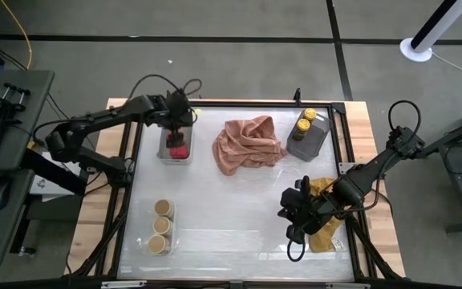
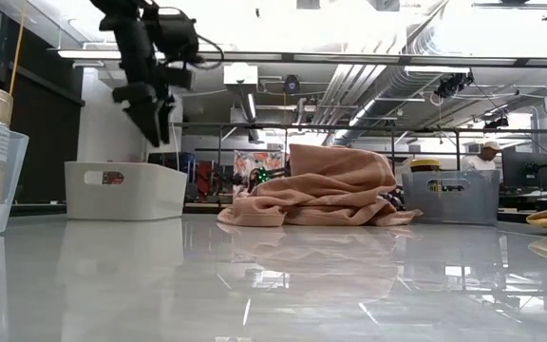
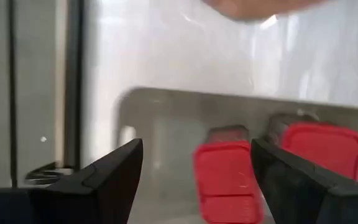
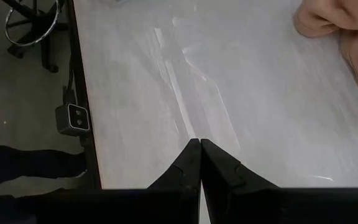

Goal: Sort spices by type
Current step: Put the red seasoning can into the gray bin

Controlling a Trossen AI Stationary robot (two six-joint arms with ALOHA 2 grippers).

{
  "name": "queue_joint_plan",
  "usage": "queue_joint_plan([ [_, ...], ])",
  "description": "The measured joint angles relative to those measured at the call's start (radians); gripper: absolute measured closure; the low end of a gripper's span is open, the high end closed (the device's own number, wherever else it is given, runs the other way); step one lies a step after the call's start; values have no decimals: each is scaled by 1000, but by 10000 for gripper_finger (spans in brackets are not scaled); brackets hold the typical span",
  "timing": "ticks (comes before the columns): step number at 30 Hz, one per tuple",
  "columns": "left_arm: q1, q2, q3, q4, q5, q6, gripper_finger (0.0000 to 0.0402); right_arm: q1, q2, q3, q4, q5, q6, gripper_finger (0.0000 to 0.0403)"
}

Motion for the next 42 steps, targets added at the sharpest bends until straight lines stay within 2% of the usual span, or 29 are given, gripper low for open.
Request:
queue_joint_plan([
  [5,35,-68,33,-38,-8,-21,119,0,0,0,-4,0,-13,403],
  [8,63,-93,32,-136,-15,-80,147,0,0,0,-4,0,-20,403],
  [11,90,-111,11,-209,-22,-147,224,0,0,0,-4,0,-41,403],
  [14,101,-133,-50,-222,-22,-173,347,0,0,0,-6,5,-47,403],
  [16,102,-139,-102,-218,-23,-193,383,0,0,0,-9,5,-47,403],
  [20,100,-123,-190,-187,-50,-241,398,0,0,0,-9,5,-47,403],
  [26,99,-106,-226,-124,-83,-288,401,0,0,0,-9,5,-47,403],
  [33,99,-106,-226,-40,-51,-245,401,0,0,0,-8,5,-42,403],
  [42,97,-65,-226,-14,-19,-160,401,0,0,0,-8,5,-39,403],
])
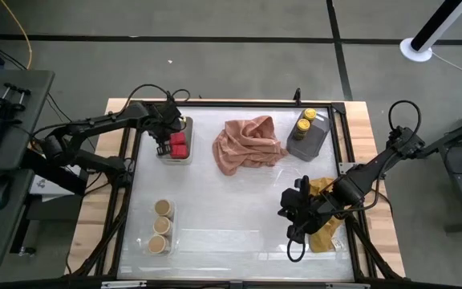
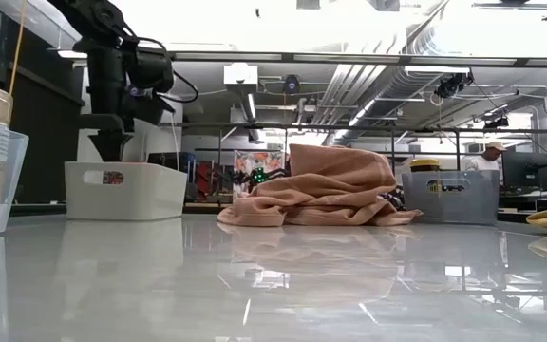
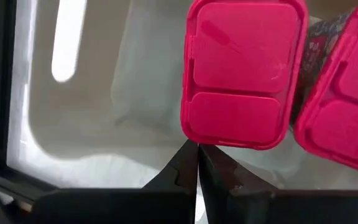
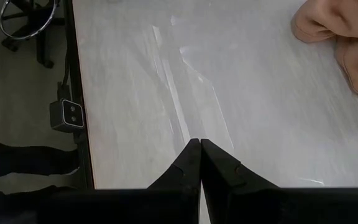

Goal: Sort spices by type
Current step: Put the red seasoning can into the gray bin

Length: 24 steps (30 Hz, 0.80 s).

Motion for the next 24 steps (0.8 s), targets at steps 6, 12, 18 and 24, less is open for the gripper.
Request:
queue_joint_plan([
  [6,-21,7,0,39,-2,80,401,0,0,0,0,0,0,403],
  [12,-52,6,0,34,-59,234,401,0,0,0,0,0,0,403],
  [18,-20,1,47,48,-197,280,401,0,0,0,0,0,0,403],
  [24,20,8,69,199,70,144,401,0,0,0,0,0,1,403],
])
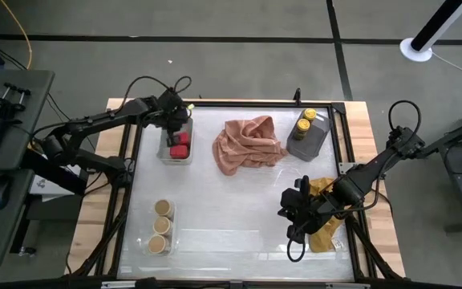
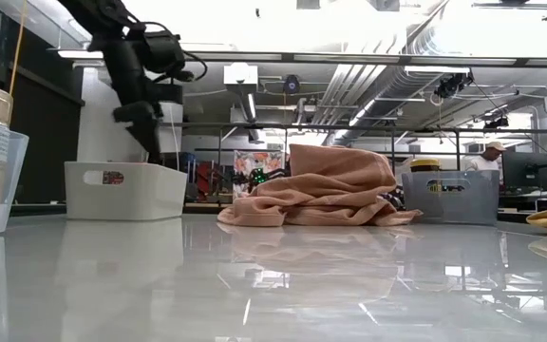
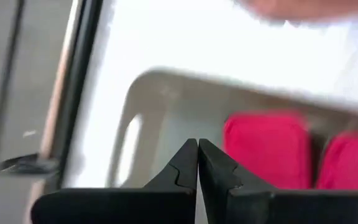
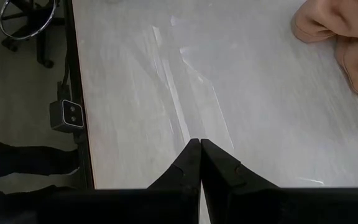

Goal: Sort spices by type
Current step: Put the red seasoning can into the gray bin

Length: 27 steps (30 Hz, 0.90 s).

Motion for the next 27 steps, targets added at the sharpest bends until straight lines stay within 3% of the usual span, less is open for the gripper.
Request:
queue_joint_plan([
  [3,9,37,0,42,55,-103,401,0,0,0,0,0,1,403],
  [10,3,132,0,88,58,-258,401,0,0,0,0,0,1,403],
  [27,-56,120,0,51,106,-184,401,0,0,0,0,0,10,403],
])
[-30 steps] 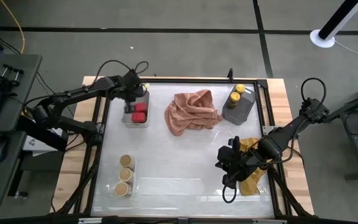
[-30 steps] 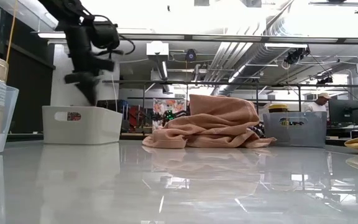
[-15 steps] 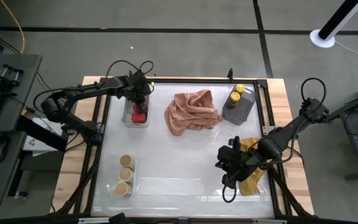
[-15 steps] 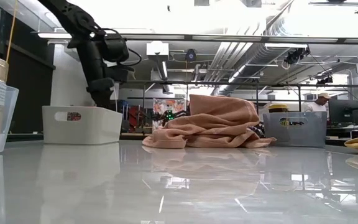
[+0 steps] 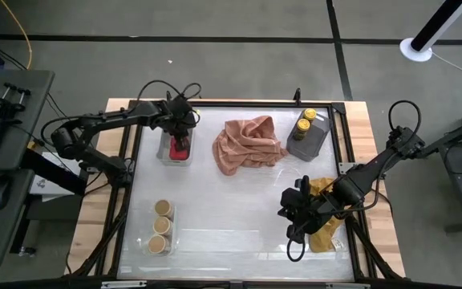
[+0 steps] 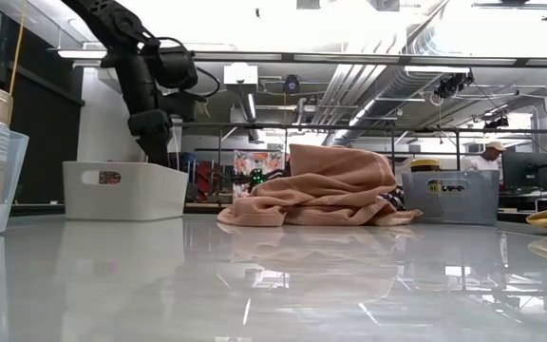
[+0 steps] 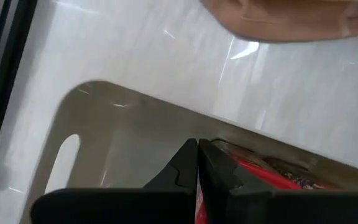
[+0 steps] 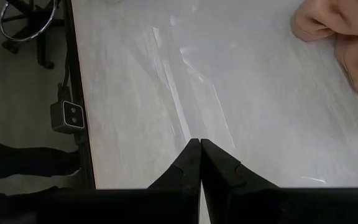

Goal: Sort spices by type
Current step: Put the red seasoning can into the gray bin

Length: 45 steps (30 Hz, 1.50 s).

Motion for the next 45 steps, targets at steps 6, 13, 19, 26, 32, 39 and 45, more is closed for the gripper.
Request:
queue_joint_plan([
  [6,-7,-11,86,-44,-80,3,401,0,0,0,0,0,-12,403],
  [13,0,-107,187,-229,-94,67,401,0,0,0,-22,3,-18,403],
  [19,1,-164,118,-483,-141,118,401,0,0,0,-42,6,-22,403],
  [26,-22,-168,-10,-404,-149,116,401,0,0,0,-45,41,-43,403],
  [32,-25,-168,-28,-328,-153,116,401,0,0,0,-45,39,-36,403],
  [39,-25,-168,-28,-304,-132,145,401,0,0,0,-45,37,-35,403],
  [45,-25,-168,-29,-278,-107,159,401,0,0,0,-44,37,-35,403],
])
